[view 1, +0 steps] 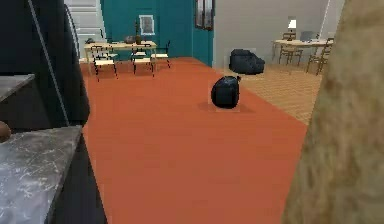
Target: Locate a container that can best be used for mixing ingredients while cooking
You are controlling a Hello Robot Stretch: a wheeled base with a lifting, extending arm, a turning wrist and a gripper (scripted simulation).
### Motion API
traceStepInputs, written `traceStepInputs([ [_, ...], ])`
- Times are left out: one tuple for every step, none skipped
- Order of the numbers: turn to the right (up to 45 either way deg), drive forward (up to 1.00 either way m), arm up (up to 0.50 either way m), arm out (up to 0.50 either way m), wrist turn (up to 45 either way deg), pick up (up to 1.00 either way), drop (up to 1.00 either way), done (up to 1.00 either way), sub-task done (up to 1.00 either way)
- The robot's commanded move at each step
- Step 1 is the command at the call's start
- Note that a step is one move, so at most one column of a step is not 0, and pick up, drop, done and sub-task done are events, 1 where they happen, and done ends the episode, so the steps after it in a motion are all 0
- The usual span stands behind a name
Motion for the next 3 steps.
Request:
traceStepInputs([
  [0.0, 1.00, 0.00, 0.00, 0.0, 0.00, 0.00, 0.00, 0.00],
  [0.0, 1.00, 0.00, 0.00, 0.0, 0.00, 0.00, 0.00, 0.00],
  [0.0, 1.00, 0.00, 0.00, 0.0, 0.00, 0.00, 0.00, 0.00],
])
